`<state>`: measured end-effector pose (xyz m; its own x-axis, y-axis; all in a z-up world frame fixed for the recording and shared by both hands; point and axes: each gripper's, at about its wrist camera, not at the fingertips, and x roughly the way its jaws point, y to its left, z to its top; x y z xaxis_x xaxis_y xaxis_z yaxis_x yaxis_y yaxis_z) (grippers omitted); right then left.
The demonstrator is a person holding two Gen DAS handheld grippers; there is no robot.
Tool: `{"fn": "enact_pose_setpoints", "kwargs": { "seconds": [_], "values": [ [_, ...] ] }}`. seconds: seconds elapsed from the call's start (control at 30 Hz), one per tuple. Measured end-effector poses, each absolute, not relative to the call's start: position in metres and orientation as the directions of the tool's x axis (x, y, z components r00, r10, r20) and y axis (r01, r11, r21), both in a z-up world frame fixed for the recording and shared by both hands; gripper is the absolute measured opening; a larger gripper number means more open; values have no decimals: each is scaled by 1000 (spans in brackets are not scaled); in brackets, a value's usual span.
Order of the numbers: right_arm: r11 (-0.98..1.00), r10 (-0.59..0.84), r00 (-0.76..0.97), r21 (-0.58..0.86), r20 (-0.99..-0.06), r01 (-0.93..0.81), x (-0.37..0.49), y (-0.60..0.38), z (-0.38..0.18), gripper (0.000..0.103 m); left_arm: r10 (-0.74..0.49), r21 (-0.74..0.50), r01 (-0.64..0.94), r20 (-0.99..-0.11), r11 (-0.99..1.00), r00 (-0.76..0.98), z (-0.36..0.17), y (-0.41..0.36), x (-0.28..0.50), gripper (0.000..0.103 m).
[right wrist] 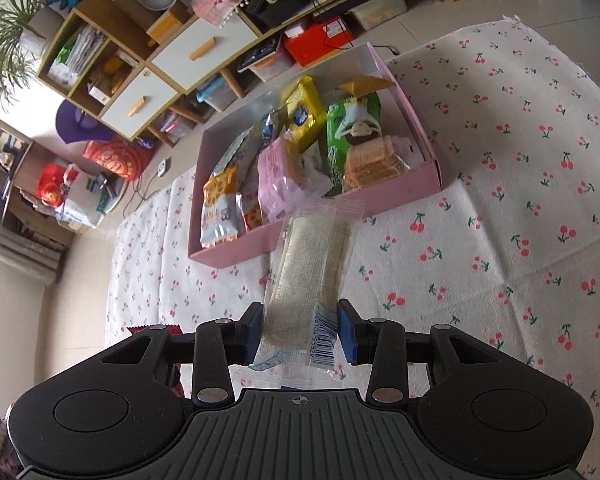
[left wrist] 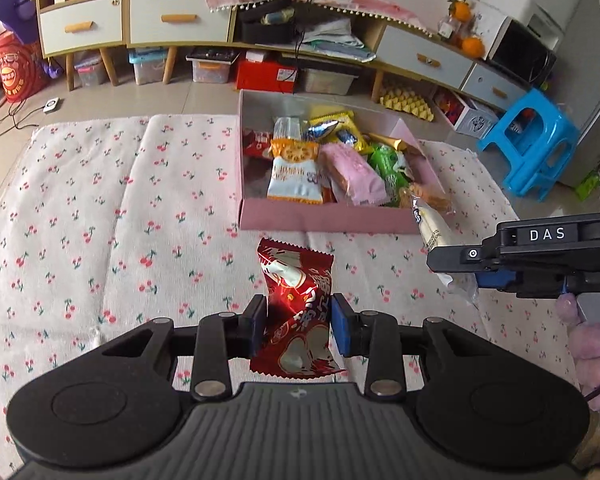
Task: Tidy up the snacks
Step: 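Carry the red packet and rice-cake packet into the pink box and open both tools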
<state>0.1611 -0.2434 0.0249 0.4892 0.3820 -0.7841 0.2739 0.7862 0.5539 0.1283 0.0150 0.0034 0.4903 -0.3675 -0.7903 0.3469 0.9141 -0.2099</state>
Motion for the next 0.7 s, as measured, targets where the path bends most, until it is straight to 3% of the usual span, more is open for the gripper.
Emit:
{"fn": "enact_pose_setpoints", "kwargs": {
  "seconds": [0.33, 0.7],
  "values": [
    [716, 402, 582, 639, -707, 282, 216, -267, 11, 38, -285, -122, 298, -748, 947, 599, 9, -7, 211, 31],
    [656, 395, 653, 696, -646, 293, 244, -297, -12, 38, -265, -143, 240, -734, 960, 625, -7, -23, 267, 32]
  ]
}}
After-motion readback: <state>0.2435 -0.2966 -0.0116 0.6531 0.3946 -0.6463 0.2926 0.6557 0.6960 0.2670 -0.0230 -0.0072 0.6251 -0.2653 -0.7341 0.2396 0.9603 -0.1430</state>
